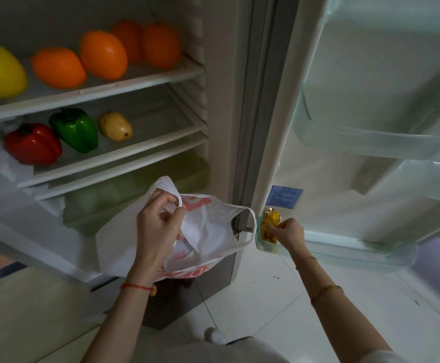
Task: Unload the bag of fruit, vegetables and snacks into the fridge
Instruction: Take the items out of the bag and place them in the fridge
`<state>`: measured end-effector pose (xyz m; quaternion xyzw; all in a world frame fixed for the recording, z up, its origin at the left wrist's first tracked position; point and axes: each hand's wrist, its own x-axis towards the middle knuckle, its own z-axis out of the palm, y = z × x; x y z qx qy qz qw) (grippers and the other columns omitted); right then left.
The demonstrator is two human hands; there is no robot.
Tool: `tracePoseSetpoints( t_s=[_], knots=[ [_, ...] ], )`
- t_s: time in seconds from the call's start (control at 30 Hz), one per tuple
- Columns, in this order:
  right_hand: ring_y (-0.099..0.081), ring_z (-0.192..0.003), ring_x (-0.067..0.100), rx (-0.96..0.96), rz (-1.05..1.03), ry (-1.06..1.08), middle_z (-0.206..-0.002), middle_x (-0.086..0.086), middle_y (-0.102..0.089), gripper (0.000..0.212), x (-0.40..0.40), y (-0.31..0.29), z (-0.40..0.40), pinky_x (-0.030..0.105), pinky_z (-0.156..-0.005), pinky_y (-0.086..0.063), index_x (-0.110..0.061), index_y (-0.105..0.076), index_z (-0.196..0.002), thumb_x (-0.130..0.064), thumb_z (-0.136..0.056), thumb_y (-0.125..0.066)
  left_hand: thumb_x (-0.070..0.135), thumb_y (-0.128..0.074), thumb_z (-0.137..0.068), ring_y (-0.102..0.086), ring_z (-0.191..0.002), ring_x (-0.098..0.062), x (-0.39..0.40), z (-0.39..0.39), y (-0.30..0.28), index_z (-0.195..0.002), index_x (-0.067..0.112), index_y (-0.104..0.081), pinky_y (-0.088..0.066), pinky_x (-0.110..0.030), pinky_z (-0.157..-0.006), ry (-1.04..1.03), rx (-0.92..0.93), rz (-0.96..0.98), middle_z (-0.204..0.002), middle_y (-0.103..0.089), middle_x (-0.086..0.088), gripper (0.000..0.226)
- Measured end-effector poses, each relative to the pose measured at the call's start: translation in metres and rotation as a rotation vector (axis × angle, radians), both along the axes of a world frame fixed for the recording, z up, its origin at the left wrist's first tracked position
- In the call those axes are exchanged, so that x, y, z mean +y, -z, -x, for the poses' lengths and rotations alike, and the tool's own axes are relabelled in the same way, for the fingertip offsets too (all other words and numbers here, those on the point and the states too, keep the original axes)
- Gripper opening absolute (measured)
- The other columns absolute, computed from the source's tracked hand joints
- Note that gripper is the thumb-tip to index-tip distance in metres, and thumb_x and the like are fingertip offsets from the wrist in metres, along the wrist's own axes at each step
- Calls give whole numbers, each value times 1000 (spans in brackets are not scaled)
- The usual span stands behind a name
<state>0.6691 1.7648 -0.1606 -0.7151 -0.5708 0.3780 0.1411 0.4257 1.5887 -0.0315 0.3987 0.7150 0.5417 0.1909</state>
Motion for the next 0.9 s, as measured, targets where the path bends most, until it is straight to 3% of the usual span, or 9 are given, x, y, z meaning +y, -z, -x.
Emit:
tracePoseSetpoints(
  t_s=[0.17,0.47,0.63,0.7,0.73,0.8,0.9],
  knots=[
    [-56,-84,24,-32,7,-7,-94,14,-64,48,1,8,8,31,-68,-42,0,-61,-99,-40,-79,-78,2,-65,-87,-56,-40,-10,-5,1,0,-81,13,-60,-43,-13,-44,-30,-11,8,-68,-61,-2,14],
    [-56,-76,20,-58,-21,-31,-85,8,-61,38,-11,-2,12,29,-63,-42,-9,-58,-88,-44,-83,-73,2,-66,-88,-58,-41,-12,-10,2,1,-79,16,-59,-43,-16,-42,-58,-3,4,-76,-63,3,18],
    [-52,-60,26,-86,-447,-136,-65,4,-56,40,-31,-20,18,32,-50,-40,-11,-49,-70,-42,-91,-64,3,-64,-88,-56,-39,-12,-13,8,2,-81,13,-59,-43,-18,-42,-78,-9,15,-70,-59,-4,14],
    [-46,-54,22,-104,-603,-248,-59,-1,-50,40,-45,-27,31,29,-45,-32,-14,-45,-68,-41,-94,-60,4,-64,-89,-55,-39,-13,-15,10,3,-82,13,-59,-44,-18,-43,-83,-11,14,-66,-58,-4,13],
    [-46,-55,19,-127,-646,-294,-62,-2,-50,36,-50,-29,39,26,-45,-30,-16,-45,-72,-41,-94,-59,4,-64,-89,-55,-39,-13,-16,11,3,-82,13,-59,-44,-19,-43,-86,-13,14,-64,-58,-5,12],
    [-56,-67,20,-210,-660,-358,-79,1,-58,29,-56,-29,52,28,-53,-45,-15,-51,-93,-43,-92,-60,4,-63,-89,-55,-38,-13,-17,13,2,-83,13,-60,-44,-20,-44,-101,-14,13,-63,-58,-4,11],
    [-63,-87,28,-359,-598,-409,-102,9,-62,44,-56,-27,63,39,-66,-56,-10,-49,-118,-42,-90,-62,1,-63,-88,-54,-37,-13,-20,18,2,-79,16,-59,-43,-20,-42,-127,-16,0,-67,-58,-4,18]
  ],
)
